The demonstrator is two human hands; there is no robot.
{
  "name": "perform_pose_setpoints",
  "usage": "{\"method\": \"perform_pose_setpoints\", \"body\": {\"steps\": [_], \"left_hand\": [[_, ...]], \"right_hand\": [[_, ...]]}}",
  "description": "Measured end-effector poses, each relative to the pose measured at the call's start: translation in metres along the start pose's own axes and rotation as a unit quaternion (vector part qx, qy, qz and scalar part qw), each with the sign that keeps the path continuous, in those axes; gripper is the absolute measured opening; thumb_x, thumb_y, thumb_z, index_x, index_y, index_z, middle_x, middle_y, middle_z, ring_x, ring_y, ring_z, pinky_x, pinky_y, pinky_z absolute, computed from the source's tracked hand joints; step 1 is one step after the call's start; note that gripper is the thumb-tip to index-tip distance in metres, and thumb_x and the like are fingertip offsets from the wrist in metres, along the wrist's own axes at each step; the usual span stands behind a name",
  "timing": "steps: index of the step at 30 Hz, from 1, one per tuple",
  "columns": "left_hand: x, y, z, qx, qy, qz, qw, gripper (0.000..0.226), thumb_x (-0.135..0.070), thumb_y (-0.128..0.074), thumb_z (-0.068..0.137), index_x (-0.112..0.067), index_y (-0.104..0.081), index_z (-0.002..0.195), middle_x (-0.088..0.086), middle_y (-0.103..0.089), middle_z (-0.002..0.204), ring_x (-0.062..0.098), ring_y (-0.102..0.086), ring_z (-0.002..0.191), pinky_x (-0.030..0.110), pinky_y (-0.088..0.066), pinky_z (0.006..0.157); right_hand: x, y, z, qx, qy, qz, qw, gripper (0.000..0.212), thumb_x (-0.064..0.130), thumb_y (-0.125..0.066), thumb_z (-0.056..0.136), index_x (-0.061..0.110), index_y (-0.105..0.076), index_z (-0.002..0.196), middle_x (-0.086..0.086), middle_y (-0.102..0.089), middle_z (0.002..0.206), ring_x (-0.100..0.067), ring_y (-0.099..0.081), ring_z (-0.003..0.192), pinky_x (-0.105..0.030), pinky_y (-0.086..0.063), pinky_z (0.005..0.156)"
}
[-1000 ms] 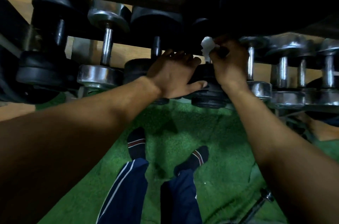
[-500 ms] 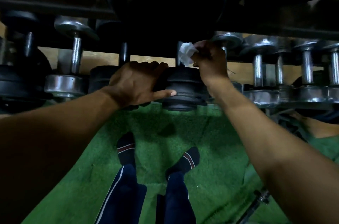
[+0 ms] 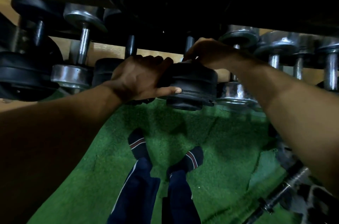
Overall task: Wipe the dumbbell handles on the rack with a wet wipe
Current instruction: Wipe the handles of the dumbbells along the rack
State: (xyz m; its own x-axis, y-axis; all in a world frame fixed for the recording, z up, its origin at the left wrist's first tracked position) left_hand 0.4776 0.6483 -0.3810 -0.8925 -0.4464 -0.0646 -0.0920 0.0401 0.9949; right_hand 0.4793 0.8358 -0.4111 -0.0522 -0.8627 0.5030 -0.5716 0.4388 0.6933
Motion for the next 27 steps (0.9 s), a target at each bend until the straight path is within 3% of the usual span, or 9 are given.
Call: {"method": "perform_pose_setpoints", "body": {"steps": [2, 7, 9, 11, 15, 18, 22, 25, 27], "left_hand": [[-0.001, 0.000, 0.001, -0.001, 0.000, -0.001, 1.000, 0.081, -0.087, -0.022, 0.092, -0.017, -0.049, 0.125, 0.008, -0.066, 0.096, 0.032, -0.067, 0.082, 0.041, -0.053, 0.072], [0.001, -0.001, -0.001, -0.006, 0.006, 0.018, 1.000, 0.083, -0.088, -0.018, 0.092, -0.017, -0.050, 0.123, 0.007, -0.066, 0.094, 0.032, -0.067, 0.082, 0.040, -0.052, 0.071], [0.001, -0.001, -0.001, -0.009, 0.005, 0.015, 1.000, 0.083, -0.088, -0.018, 0.091, -0.018, -0.051, 0.123, 0.006, -0.067, 0.094, 0.031, -0.067, 0.082, 0.039, -0.052, 0.068], [0.000, -0.002, 0.000, -0.010, 0.004, 0.016, 1.000, 0.084, -0.088, -0.017, 0.091, -0.019, -0.052, 0.122, 0.006, -0.067, 0.093, 0.031, -0.068, 0.081, 0.040, -0.053, 0.069], [0.001, -0.001, -0.002, -0.018, 0.004, 0.025, 1.000, 0.085, -0.087, -0.019, 0.092, -0.017, -0.053, 0.125, 0.008, -0.068, 0.092, 0.032, -0.068, 0.080, 0.038, -0.050, 0.068], [-0.001, 0.001, -0.002, -0.016, 0.005, 0.024, 1.000, 0.083, -0.087, -0.021, 0.093, -0.016, -0.053, 0.124, 0.009, -0.068, 0.091, 0.032, -0.068, 0.078, 0.035, -0.041, 0.063], [0.000, 0.002, -0.002, -0.015, 0.007, 0.021, 1.000, 0.083, -0.087, -0.019, 0.092, -0.018, -0.052, 0.124, 0.007, -0.068, 0.092, 0.031, -0.068, 0.081, 0.034, -0.036, 0.061], [-0.001, 0.001, -0.002, -0.016, 0.007, 0.018, 1.000, 0.083, -0.088, -0.018, 0.092, -0.019, -0.052, 0.125, 0.007, -0.068, 0.094, 0.031, -0.068, 0.082, 0.035, -0.036, 0.062], [-0.001, 0.002, -0.002, -0.016, 0.007, 0.016, 1.000, 0.083, -0.088, -0.017, 0.092, -0.019, -0.052, 0.123, 0.007, -0.068, 0.094, 0.031, -0.068, 0.082, 0.034, -0.035, 0.061]], "right_hand": [[0.002, 0.003, 0.002, -0.021, 0.019, -0.053, 0.998, 0.024, 0.032, -0.061, 0.097, 0.019, -0.076, 0.111, -0.006, -0.072, 0.113, -0.023, -0.066, 0.106, -0.029, -0.050, 0.088], [-0.011, 0.005, 0.002, -0.250, -0.028, -0.031, 0.967, 0.026, 0.029, -0.069, 0.088, 0.009, -0.078, 0.102, -0.019, -0.069, 0.108, -0.032, -0.068, 0.093, -0.030, -0.048, 0.076], [-0.014, 0.003, 0.000, -0.288, -0.043, -0.025, 0.956, 0.020, 0.029, -0.071, 0.085, 0.011, -0.079, 0.091, -0.017, -0.069, 0.100, -0.029, -0.069, 0.084, -0.028, -0.049, 0.070], [-0.016, 0.005, 0.000, -0.267, -0.051, -0.007, 0.962, 0.018, 0.031, -0.075, 0.084, 0.014, -0.080, 0.090, -0.012, -0.070, 0.102, -0.026, -0.069, 0.087, -0.024, -0.047, 0.072], [-0.011, 0.000, 0.006, -0.120, -0.027, -0.032, 0.992, 0.016, 0.017, -0.069, 0.091, 0.020, -0.079, 0.103, -0.006, -0.071, 0.114, -0.021, -0.066, 0.106, -0.018, -0.040, 0.082], [-0.010, 0.003, 0.008, -0.128, -0.026, -0.050, 0.990, 0.017, 0.017, -0.067, 0.093, 0.018, -0.078, 0.106, -0.007, -0.069, 0.118, -0.023, -0.064, 0.110, -0.015, -0.037, 0.081], [-0.003, 0.011, 0.010, -0.224, -0.023, -0.042, 0.973, 0.027, 0.031, -0.063, 0.097, 0.009, -0.077, 0.103, -0.017, -0.066, 0.113, -0.029, -0.062, 0.107, -0.017, -0.036, 0.079], [-0.006, 0.008, 0.012, -0.210, -0.035, -0.045, 0.976, 0.027, 0.017, -0.058, 0.099, 0.000, -0.070, 0.117, -0.025, -0.055, 0.124, -0.034, -0.056, 0.115, -0.016, -0.033, 0.088], [-0.009, 0.005, 0.014, -0.178, -0.038, -0.060, 0.981, 0.024, 0.007, -0.060, 0.095, 0.002, -0.071, 0.116, -0.022, -0.058, 0.125, -0.035, -0.058, 0.116, -0.021, -0.038, 0.092]]}}
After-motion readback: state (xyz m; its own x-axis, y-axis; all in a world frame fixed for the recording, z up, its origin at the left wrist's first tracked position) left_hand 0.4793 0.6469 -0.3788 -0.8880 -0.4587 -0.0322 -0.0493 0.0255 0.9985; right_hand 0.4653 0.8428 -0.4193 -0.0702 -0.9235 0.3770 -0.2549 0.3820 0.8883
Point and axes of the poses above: each hand's wrist, its own z-axis towards the middle knuckle, its own y-axis out of the back of the hand, x = y × z, the point moved 5 cm from there along z, towards the middle knuckle
